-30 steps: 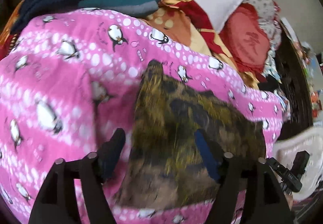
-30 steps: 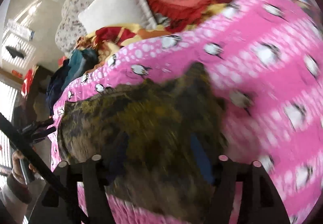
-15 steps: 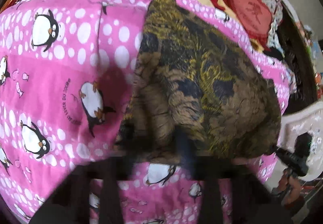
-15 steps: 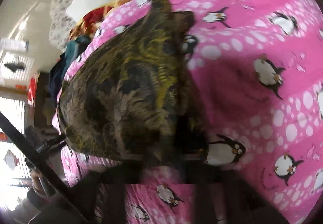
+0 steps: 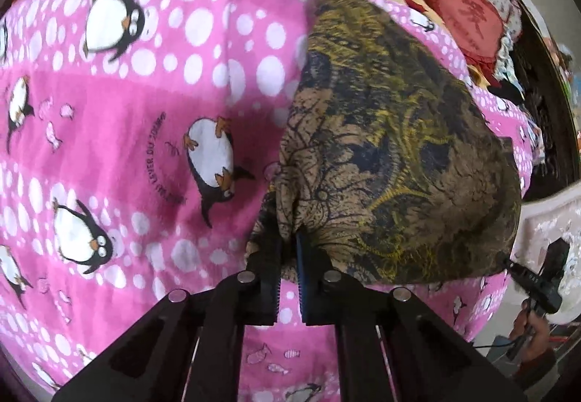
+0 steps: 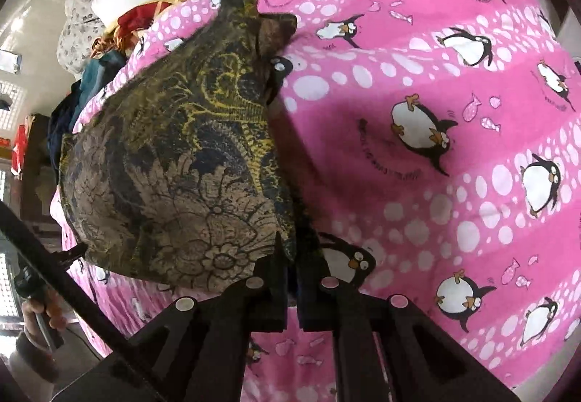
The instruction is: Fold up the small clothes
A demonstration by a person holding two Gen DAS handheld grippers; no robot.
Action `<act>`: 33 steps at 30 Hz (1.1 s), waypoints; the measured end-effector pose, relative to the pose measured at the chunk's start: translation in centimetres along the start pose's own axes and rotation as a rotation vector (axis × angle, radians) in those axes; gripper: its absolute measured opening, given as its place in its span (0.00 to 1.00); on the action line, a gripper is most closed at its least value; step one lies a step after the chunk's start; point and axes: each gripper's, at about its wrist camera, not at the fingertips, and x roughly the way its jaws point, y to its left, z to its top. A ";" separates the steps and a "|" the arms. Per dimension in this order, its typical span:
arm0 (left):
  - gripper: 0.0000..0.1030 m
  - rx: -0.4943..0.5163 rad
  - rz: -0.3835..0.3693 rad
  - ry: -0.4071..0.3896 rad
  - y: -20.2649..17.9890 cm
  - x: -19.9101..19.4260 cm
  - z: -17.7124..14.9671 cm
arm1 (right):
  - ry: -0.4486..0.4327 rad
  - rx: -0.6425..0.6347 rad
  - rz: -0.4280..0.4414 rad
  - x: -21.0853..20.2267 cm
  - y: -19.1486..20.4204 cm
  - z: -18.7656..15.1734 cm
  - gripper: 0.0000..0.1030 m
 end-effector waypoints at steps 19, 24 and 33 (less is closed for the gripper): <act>0.66 0.023 0.094 -0.135 -1.4 -2.5 -0.3 | -0.071 -0.283 0.193 1.0 18.0 4.4 0.17; 0.68 0.000 0.061 -0.130 -0.8 -1.5 0.0 | -0.069 -0.377 0.194 3.5 22.6 5.9 0.17; 0.79 -0.062 -0.079 -0.116 -0.4 1.1 0.1 | 0.032 -0.336 0.184 9.8 24.3 8.1 0.27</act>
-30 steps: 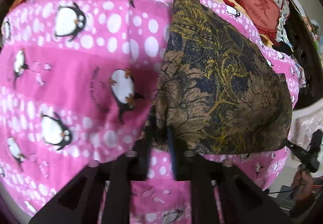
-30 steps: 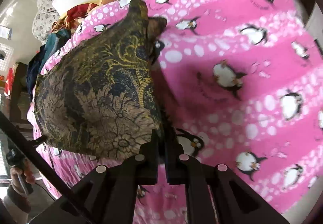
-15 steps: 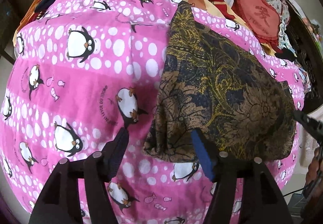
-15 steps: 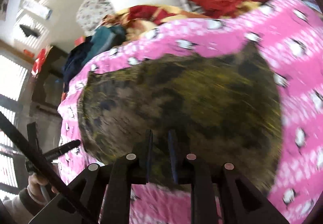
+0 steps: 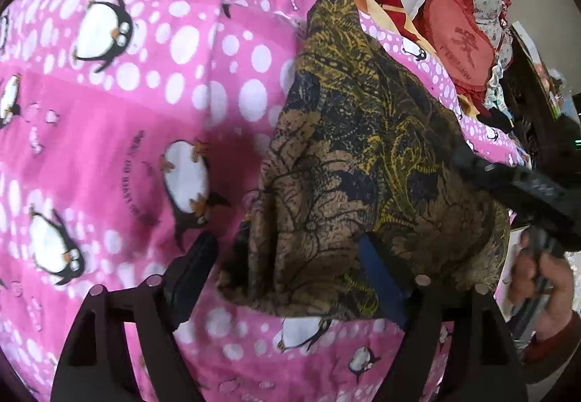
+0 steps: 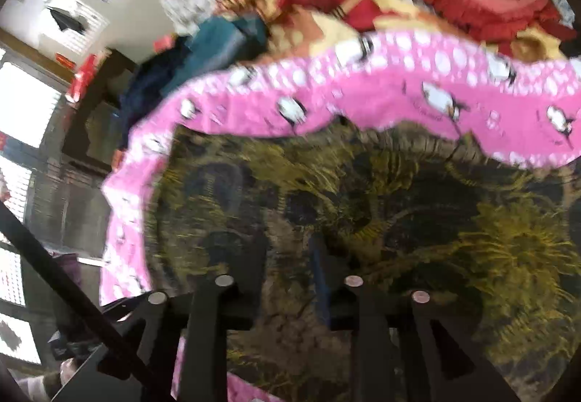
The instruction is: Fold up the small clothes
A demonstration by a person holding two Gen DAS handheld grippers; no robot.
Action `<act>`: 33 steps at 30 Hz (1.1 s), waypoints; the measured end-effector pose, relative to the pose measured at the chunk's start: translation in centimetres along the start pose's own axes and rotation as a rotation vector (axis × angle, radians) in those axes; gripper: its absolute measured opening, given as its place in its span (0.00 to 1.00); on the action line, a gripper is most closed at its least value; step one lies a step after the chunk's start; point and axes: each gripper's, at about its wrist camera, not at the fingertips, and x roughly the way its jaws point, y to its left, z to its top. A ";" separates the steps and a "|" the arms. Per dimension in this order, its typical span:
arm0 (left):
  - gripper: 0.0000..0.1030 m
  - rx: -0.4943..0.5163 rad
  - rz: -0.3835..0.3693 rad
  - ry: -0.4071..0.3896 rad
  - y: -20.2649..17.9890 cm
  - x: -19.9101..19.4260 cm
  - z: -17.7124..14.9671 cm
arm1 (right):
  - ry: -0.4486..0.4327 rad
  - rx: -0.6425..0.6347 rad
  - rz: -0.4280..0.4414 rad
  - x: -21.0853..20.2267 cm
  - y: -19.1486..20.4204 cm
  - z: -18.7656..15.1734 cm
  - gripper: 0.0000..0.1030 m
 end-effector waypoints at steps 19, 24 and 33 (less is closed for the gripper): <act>0.09 -0.007 -0.145 -0.003 -1.1 1.1 0.9 | -0.016 0.185 0.141 1.6 -2.9 0.9 0.26; 0.09 -0.015 -0.241 -0.064 -4.0 -3.1 1.7 | 0.017 0.171 0.179 1.8 -3.2 1.4 0.26; 0.09 0.247 -0.231 -0.075 -14.6 -6.4 2.1 | 0.001 0.290 0.403 -1.3 -4.3 3.4 0.54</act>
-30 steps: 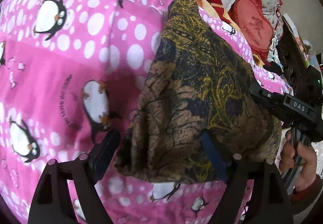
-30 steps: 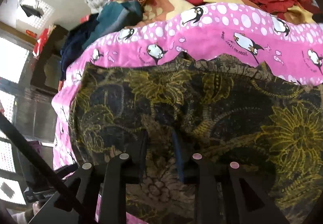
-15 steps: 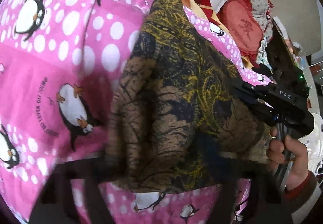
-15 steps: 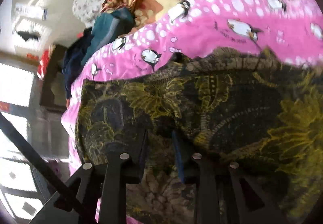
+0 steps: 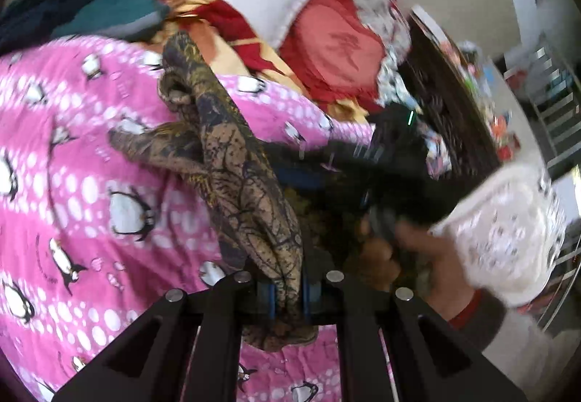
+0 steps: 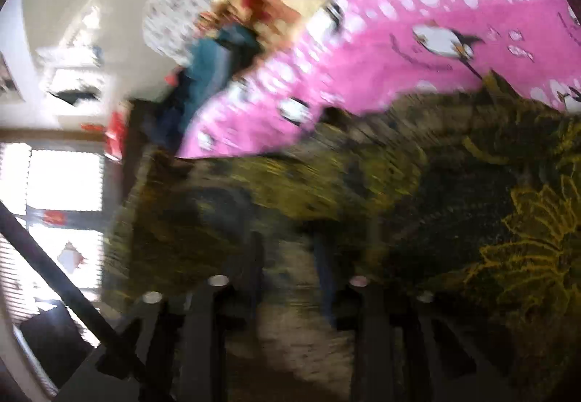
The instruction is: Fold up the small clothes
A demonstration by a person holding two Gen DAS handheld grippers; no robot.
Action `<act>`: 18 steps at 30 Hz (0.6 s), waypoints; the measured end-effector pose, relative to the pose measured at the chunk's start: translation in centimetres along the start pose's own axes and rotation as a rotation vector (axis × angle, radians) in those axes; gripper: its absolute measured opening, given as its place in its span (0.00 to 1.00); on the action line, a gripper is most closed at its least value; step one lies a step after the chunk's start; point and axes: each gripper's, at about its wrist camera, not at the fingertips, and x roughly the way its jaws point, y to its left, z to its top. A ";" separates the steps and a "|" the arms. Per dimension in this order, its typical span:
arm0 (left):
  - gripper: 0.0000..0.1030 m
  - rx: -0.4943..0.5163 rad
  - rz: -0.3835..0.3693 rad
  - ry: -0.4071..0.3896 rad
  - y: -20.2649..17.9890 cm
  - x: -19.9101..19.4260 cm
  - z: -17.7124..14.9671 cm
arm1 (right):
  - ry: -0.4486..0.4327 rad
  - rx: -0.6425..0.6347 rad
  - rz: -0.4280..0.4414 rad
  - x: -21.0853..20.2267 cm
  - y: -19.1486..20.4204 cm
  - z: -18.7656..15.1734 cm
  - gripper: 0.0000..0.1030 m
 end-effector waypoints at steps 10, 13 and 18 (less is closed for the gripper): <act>0.09 -0.013 0.035 -0.008 -0.7 1.9 -1.9 | 0.186 -0.266 -0.136 2.3 10.8 2.3 0.85; 0.09 -0.087 0.024 -0.024 1.0 1.8 -2.7 | 0.287 -0.428 -0.252 5.5 14.5 1.2 0.85; 0.09 -0.202 -0.009 -0.058 3.1 1.4 -4.5 | 0.485 -0.674 -0.508 13.0 18.8 -2.2 0.87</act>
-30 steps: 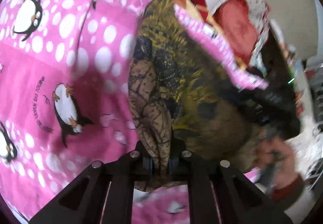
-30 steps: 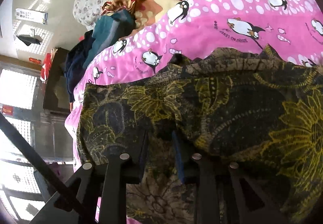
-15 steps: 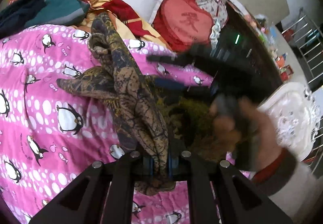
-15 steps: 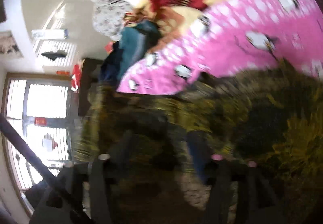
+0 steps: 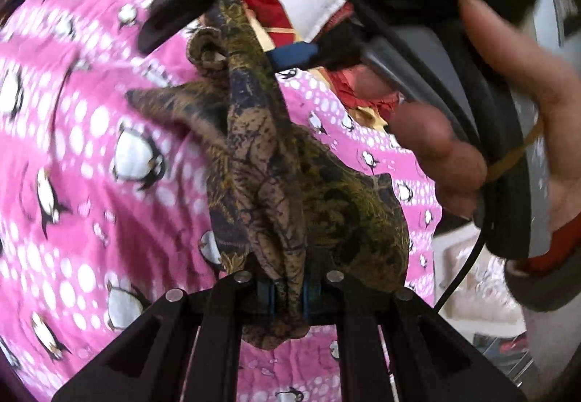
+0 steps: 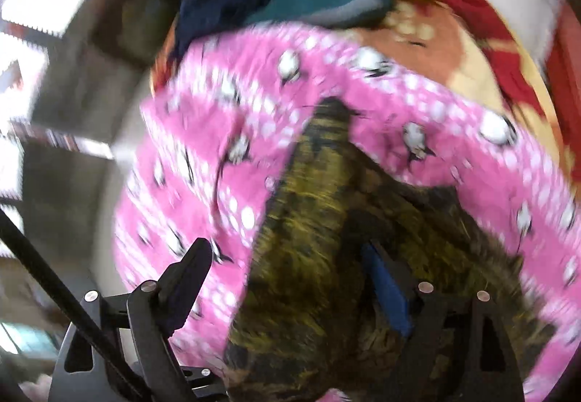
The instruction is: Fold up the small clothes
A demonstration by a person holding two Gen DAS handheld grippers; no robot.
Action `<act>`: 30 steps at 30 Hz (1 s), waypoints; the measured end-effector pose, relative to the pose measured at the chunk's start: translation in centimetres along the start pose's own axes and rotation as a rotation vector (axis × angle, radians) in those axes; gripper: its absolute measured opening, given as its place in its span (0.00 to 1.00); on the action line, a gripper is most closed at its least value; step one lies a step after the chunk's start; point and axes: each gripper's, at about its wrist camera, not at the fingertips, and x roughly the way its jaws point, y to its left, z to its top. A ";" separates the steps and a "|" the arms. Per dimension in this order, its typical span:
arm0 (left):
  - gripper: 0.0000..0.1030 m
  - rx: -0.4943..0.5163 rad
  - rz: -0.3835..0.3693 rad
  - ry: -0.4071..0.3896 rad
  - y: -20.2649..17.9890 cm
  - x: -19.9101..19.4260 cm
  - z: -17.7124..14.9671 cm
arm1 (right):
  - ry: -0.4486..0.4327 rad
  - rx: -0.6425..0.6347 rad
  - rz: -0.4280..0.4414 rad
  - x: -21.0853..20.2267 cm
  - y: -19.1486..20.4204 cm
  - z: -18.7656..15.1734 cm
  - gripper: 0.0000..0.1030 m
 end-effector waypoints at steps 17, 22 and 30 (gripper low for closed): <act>0.09 -0.037 -0.030 -0.006 0.9 -2.1 -0.4 | -0.128 0.093 -0.003 -2.5 -4.2 -3.0 0.16; 0.09 0.098 -0.047 0.013 -5.6 -2.1 0.0 | -0.280 0.241 0.144 -9.4 -9.9 -7.5 0.16; 0.09 0.227 -0.050 0.137 -12.4 4.4 -2.7 | -0.360 0.428 0.112 -11.9 -19.4 -17.5 0.12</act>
